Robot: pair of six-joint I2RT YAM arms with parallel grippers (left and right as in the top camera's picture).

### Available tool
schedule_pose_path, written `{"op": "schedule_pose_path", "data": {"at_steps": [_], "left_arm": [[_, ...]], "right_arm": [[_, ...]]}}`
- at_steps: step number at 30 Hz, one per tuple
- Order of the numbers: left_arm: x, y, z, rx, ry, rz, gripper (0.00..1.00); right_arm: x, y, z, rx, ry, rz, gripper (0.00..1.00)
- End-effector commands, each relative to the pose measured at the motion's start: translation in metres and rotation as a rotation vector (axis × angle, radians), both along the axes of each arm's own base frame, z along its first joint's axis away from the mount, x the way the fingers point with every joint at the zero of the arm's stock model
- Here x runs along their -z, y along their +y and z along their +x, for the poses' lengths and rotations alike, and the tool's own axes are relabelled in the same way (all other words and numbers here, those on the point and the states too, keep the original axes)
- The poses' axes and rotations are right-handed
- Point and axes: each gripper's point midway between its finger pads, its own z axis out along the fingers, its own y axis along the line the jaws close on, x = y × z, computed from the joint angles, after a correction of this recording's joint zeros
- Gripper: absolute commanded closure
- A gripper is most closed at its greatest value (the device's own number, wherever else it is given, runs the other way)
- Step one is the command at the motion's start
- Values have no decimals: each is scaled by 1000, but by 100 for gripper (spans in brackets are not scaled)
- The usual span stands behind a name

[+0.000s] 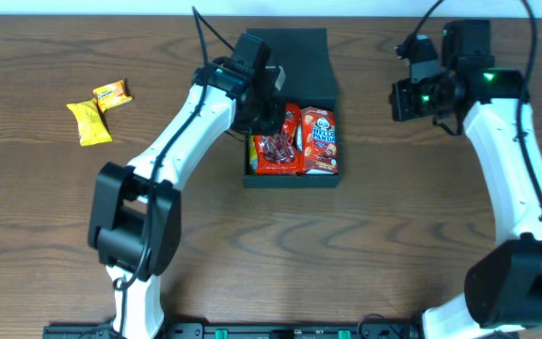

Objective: Pack container

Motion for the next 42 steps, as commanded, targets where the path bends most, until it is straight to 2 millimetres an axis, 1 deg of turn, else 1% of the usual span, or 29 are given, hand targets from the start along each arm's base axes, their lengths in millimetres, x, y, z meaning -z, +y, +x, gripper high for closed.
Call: {"op": "schedule_pose_path", "data": {"at_steps": [1, 3, 5, 7, 10, 12, 14, 17, 18, 20, 22, 26, 31, 33, 37, 39, 42], "left_arm": [[26, 0, 0, -8, 51, 33, 94], [41, -1, -3, -7, 86, 48, 94], [50, 0, -5, -17, 111, 57, 94], [52, 2, -4, -23, 111, 66, 94], [49, 13, 3, -47, 83, 103, 94], [39, 17, 8, -59, 61, 91, 94], [21, 18, 16, -70, 21, 73, 94], [-26, 18, 29, -73, -101, 49, 94], [-36, 17, 30, -64, -131, 50, 94], [-50, 14, 27, -40, -165, 43, 94], [-54, 8, 21, -20, -170, 41, 94], [-45, -17, 4, 45, -115, -8, 94], [-23, -32, -8, 87, -69, 13, 94], [-15, -35, -12, 94, -43, 24, 94], [7, -34, -21, 85, 35, 52, 94], [14, -36, -25, 93, 57, 52, 94], [18, -41, -30, 114, 69, 48, 94]], "right_arm": [[-20, -4, 2, -11, -55, 5, 99], [-20, -5, 2, -9, -56, 4, 98], [-20, -5, 2, -9, -56, 4, 99], [-20, -5, 2, -9, -56, 4, 99], [-20, -5, 2, -9, -56, 4, 99], [-20, -5, 2, -9, -56, 4, 99], [-20, -5, 2, -10, -57, 5, 99], [-20, -5, 2, -9, -57, 4, 98], [-20, -5, 2, -9, -57, 4, 99], [-20, -5, 3, -9, -58, 4, 99], [-21, -5, 3, -9, -60, 4, 99], [-21, -5, 4, -9, -63, 4, 98], [-21, -5, 4, -9, -62, 4, 99], [-21, -5, 3, -9, -60, 5, 99], [-21, -5, 3, -9, -58, 5, 99], [-20, -5, 3, -9, -58, 5, 98], [-20, -5, 3, -9, -58, 5, 99]]}}
